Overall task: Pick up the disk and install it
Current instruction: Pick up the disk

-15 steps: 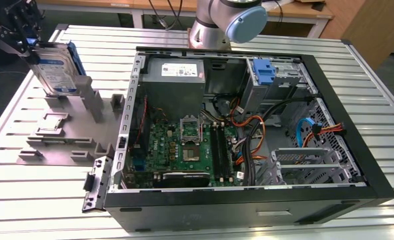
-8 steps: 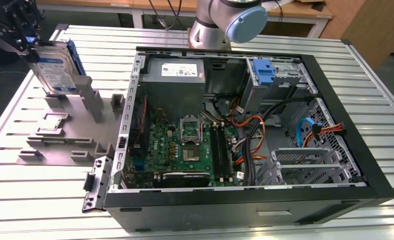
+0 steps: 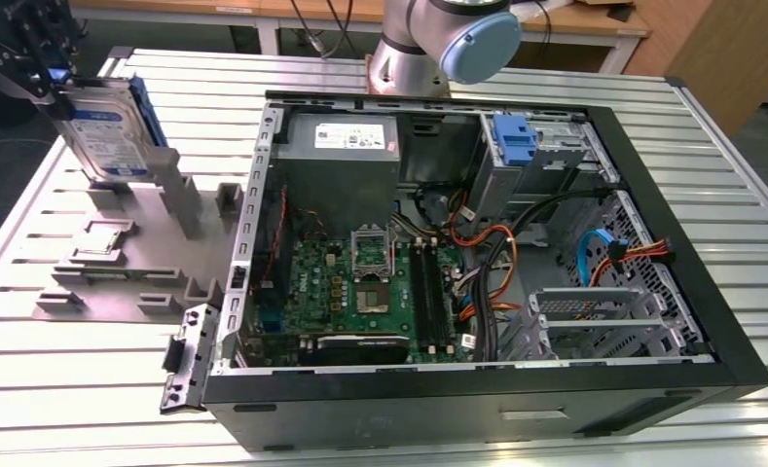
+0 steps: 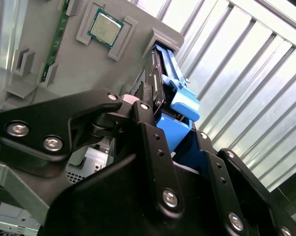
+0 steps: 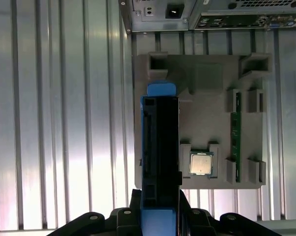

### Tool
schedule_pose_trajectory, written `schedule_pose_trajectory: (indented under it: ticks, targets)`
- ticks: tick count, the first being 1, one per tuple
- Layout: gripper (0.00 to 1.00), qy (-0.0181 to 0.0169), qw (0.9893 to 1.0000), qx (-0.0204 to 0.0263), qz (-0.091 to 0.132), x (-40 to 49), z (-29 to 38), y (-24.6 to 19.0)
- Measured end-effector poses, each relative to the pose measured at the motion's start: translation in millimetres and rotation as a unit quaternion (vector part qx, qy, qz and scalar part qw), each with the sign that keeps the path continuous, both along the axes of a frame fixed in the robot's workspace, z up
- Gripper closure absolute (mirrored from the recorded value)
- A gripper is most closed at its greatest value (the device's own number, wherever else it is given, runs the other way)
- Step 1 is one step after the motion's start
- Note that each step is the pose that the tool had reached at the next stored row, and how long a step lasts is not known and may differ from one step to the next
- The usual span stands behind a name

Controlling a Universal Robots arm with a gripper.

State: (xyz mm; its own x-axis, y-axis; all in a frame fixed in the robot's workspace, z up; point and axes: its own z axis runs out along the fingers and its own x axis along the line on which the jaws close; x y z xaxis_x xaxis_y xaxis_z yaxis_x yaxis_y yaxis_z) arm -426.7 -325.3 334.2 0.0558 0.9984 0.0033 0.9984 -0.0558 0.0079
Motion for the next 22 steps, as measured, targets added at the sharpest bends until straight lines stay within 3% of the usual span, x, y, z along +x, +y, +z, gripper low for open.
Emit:
schedule_pose_trajectory:
  ticks: [22]
  targets:
    - [0.63,0.0000,1.0000,0.0000,0.000,0.0,12.2,0.0]
